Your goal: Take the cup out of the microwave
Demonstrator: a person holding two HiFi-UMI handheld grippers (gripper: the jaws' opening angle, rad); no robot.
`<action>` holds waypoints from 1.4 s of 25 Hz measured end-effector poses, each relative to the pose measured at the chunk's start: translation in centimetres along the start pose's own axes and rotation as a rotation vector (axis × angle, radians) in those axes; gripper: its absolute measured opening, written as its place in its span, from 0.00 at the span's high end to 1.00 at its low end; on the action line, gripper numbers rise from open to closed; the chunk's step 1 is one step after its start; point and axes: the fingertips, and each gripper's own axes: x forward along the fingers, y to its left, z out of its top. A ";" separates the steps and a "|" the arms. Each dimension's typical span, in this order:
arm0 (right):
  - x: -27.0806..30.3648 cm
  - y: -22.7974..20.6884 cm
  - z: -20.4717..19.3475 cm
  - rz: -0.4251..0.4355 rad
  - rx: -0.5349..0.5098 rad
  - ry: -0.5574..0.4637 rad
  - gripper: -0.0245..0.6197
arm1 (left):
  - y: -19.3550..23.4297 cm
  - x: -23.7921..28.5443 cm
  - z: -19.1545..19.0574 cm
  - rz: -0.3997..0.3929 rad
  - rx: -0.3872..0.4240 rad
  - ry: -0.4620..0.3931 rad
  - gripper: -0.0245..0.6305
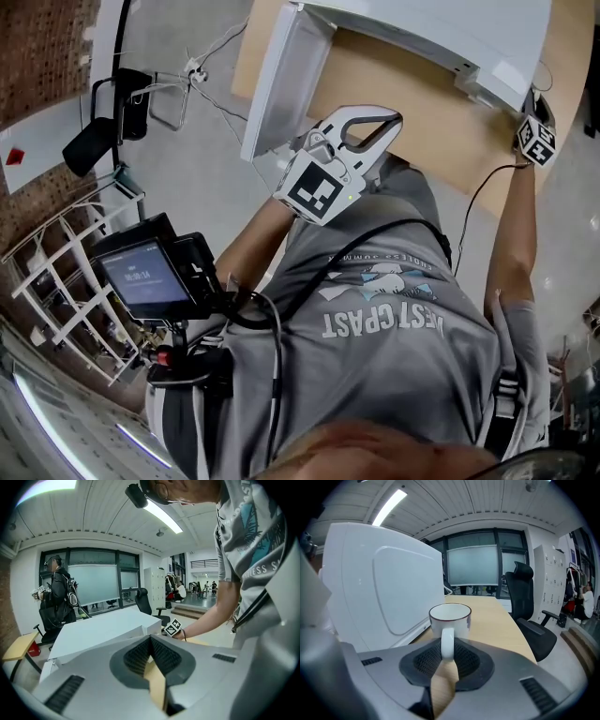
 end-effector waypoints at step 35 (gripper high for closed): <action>-23.1 18.3 7.0 -0.199 -0.080 -0.087 0.68 | 0.9 -22.8 -4.4 -0.110 0.245 -0.235 0.90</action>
